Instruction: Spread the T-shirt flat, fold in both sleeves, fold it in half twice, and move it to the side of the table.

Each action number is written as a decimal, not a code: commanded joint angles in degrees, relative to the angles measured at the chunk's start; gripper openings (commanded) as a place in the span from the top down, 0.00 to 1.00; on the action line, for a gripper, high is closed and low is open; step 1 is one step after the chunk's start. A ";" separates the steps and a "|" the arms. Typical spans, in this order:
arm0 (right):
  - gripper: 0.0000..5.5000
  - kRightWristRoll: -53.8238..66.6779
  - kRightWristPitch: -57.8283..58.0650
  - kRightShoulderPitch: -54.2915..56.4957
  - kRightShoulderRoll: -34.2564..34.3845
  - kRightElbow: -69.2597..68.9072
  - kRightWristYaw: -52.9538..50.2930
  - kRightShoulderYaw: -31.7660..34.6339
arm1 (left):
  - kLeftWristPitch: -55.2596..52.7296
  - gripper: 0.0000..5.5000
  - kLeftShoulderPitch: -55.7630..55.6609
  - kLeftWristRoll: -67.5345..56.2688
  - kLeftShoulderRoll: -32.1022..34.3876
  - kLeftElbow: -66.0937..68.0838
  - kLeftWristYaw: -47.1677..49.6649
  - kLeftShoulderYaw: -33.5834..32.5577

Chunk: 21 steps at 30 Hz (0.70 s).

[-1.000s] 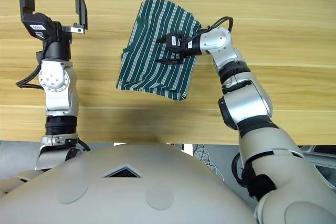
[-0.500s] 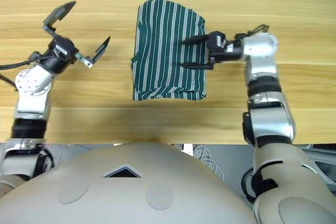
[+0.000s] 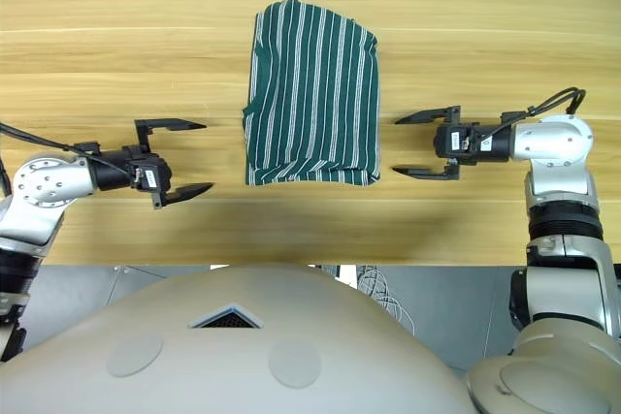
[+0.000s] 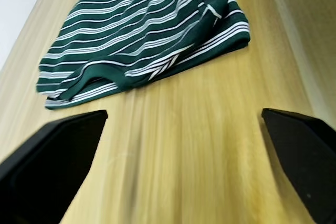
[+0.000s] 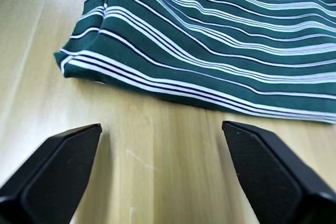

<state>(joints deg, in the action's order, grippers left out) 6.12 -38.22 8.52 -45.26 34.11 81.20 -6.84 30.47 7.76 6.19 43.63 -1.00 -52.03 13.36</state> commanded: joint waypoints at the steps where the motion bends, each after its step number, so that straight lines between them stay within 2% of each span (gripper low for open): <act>1: 0.22 -3.24 -1.18 0.40 2.04 -1.49 -3.06 -2.73 | 3.50 0.02 -2.36 5.39 -2.34 5.71 2.78 3.47; 11: 0.22 -5.12 0.60 3.09 5.95 -3.86 -8.34 -7.61 | 12.17 0.02 -10.04 15.75 -7.29 17.65 10.85 11.66; 16: 0.40 -4.36 1.74 3.19 6.05 -5.27 -9.07 -8.35 | 13.56 0.02 -11.86 16.56 -7.70 20.73 12.03 14.41; 21: 0.57 -4.19 1.80 3.65 6.59 -5.12 -10.33 -8.18 | 15.11 0.19 -13.23 14.53 -8.26 23.43 12.60 15.83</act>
<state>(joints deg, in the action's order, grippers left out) 2.10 -36.75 11.20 -38.75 28.97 71.53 -14.82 47.40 -7.47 16.44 34.88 18.50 -37.67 26.76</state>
